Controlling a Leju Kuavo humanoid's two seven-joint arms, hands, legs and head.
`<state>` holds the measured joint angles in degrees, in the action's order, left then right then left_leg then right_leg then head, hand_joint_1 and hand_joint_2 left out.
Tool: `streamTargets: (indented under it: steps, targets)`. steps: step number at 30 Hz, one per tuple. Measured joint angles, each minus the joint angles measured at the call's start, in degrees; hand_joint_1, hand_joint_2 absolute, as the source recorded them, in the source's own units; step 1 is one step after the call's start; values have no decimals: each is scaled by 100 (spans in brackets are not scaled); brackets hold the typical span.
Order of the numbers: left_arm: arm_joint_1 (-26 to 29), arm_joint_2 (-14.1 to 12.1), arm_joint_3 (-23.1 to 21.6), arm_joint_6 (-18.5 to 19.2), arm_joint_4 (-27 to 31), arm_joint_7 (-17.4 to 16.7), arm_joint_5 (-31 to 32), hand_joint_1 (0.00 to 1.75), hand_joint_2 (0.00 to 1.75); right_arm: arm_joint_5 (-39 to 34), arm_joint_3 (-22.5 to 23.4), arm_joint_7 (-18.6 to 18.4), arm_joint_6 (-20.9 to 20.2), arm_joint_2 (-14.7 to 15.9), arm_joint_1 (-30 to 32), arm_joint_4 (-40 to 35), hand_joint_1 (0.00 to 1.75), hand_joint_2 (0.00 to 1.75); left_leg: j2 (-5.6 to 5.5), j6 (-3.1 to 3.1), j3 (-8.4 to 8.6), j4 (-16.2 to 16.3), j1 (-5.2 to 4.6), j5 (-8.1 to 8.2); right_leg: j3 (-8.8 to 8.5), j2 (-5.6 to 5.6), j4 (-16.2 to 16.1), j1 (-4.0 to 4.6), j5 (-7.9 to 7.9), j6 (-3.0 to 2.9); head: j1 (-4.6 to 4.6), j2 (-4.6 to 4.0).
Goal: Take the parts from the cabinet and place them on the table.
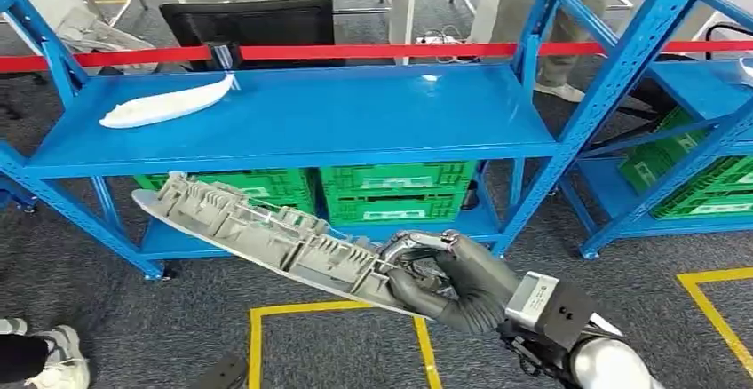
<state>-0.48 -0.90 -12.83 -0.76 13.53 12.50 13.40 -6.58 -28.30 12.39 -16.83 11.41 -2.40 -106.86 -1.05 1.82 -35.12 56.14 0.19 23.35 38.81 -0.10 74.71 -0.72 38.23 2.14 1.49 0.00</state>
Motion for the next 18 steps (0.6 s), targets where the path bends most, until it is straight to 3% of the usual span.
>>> streamTargets:
  steps: [1, 2, 3, 4, 5, 6, 8, 10, 11, 12, 13, 14, 15, 16, 17, 18]
  targets:
    - [12, 4, 0, -9, -27, -13, -11, 0, 0, 7, -18, -2, 0, 0, 1, 18, 175, 175, -40, -21, -13, 10, 12, -9, -15, 0, -9, -18, -73, 11, 0, 0]
    - [15, 7, 2, -11, -46, -15, -20, 0, 0, 7, -35, -4, 0, 0, -2, 28, 175, 175, -90, -45, -32, 32, 28, -13, -168, 1, -297, -39, -269, 26, 0, 0]
    - [13, 11, 2, -13, -64, -15, -33, 0, 0, 7, -48, -4, 0, 0, -8, 37, 175, 175, -149, -81, -53, 72, 51, -14, -445, 21, -810, -62, -526, 42, 0, 0]
    - [10, 15, 4, -18, -70, -15, -64, 0, 0, 6, -61, -4, -4, 0, -27, 39, 175, 175, -205, -125, -83, 124, 80, -7, -776, 104, -1404, -95, -752, 65, 0, 0]
    - [8, 4, 13, -24, -74, -15, -75, 0, 0, 4, -72, -2, -9, 0, -56, 48, 175, 175, -241, -175, -118, 176, 84, -1, -905, 262, -1685, -109, -730, 76, 2, 0]
    - [4, -4, 22, -31, -81, -22, -86, 0, 0, -4, -90, 0, -15, -7, -62, 61, 175, 175, -291, -233, -138, 218, 55, 8, -884, 243, -1697, -76, -760, -15, -5, 0]
    - [19, -9, 24, -44, -94, -22, -92, 0, 0, -18, -105, 0, -22, -20, -89, 70, 175, 175, -336, -317, -150, 153, 65, -46, -852, 164, -1635, -33, -778, -130, 18, 0]
    - [31, -24, 24, -44, -123, -24, -90, 0, 0, -37, -122, 2, -22, -28, -148, 98, 175, 175, -375, -391, -172, 143, 95, -86, -836, 67, -1662, -66, -844, -246, 13, 0]
    - [37, -26, 24, -46, -127, -24, -90, 0, 0, -46, -135, 2, -20, -35, -169, 109, 175, 175, -225, -397, -216, 265, 85, 35, -832, 31, -1663, -63, -859, -277, 26, 0]
    - [28, -20, 24, -46, -129, -24, -79, 0, 0, -63, -138, 4, -2, -41, -178, 109, 175, 175, -91, -411, -344, 577, 75, 273, -823, -10, -1665, -60, -863, -303, 37, 0]
    - [13, -20, 24, -44, -129, -24, -70, 0, 0, -81, -140, 4, 7, -42, -185, 116, 175, 175, -6, -429, -553, 1084, 77, 560, -811, -78, -1665, -43, -867, -318, 37, 0]
    - [6, -20, 24, -46, -129, -26, -70, 0, 0, -85, -144, 4, 13, -42, -189, 127, 175, 175, 30, -438, -755, 1582, 77, 793, -801, -145, -1664, -28, -868, -323, 37, 0]
    - [3, -20, 24, -44, -129, -33, -68, 0, 0, -92, -151, 0, 15, -42, -189, 144, 175, 175, 39, -438, -886, 1932, 77, 924, -794, -205, -1663, -19, -868, -325, 35, 0]
    - [7, -20, 24, -44, -129, -35, -68, 0, 0, -94, -157, -2, 20, -42, -188, 155, 175, 175, 44, -429, -888, 2004, 76, 912, -793, -268, -1662, -13, -868, -325, 37, 0]
    - [10, -22, 24, -44, -131, -44, -66, 0, 0, -96, -166, -4, 26, -42, -189, 160, 175, 175, 54, -414, -752, 1812, 75, 790, -795, -323, -1661, -7, -866, -323, 37, 0]
    - [9, -26, 24, -44, -131, -44, -64, 0, 0, -98, -173, -2, 31, -44, -189, 162, 175, 175, 92, -394, -483, 1379, 71, 582, -803, -387, -1660, -5, -860, -318, 35, 0]
